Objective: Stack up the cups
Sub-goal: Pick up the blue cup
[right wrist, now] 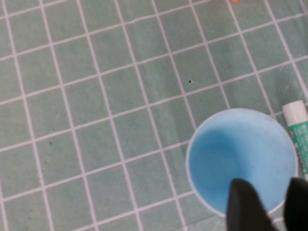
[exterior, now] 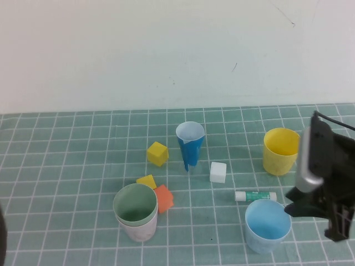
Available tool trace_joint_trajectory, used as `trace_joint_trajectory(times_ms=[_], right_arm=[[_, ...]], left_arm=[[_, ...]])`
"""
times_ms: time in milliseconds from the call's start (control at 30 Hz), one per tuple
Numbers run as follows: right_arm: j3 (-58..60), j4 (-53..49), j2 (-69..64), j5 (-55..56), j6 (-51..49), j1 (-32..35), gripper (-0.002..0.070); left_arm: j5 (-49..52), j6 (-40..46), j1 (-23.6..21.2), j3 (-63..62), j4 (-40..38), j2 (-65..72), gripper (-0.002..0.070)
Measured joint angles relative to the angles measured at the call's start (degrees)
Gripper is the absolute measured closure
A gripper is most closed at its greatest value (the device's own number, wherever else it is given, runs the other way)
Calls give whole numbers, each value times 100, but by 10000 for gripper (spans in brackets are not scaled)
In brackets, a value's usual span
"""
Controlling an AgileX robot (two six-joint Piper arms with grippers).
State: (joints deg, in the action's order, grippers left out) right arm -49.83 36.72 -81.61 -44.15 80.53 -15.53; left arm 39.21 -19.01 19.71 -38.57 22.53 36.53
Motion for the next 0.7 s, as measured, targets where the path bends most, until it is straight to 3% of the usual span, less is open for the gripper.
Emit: trace_joint_trajectory(times_ms=[133, 333, 500, 600, 700], right_arm=[[-397, -70, -665, 20, -38, 0, 313], [-836, -174, -1615, 69, -41, 0, 237], [-1085, -175, -2274, 99, -41, 0, 243], [-1145, -175, -2526, 182, -41, 0, 315], [-1154, -175, -2659, 226, -41, 0, 437]], left_arm=[[-183, -73, 0, 812, -250, -704, 673], [-602, -85, 0, 1584, -561, -1113, 673], [-919, -85, 0, 1641, -621, -1148, 674], [-995, -85, 0, 1641, -628, -1156, 675], [-1002, -85, 0, 1641, -628, -1156, 675]])
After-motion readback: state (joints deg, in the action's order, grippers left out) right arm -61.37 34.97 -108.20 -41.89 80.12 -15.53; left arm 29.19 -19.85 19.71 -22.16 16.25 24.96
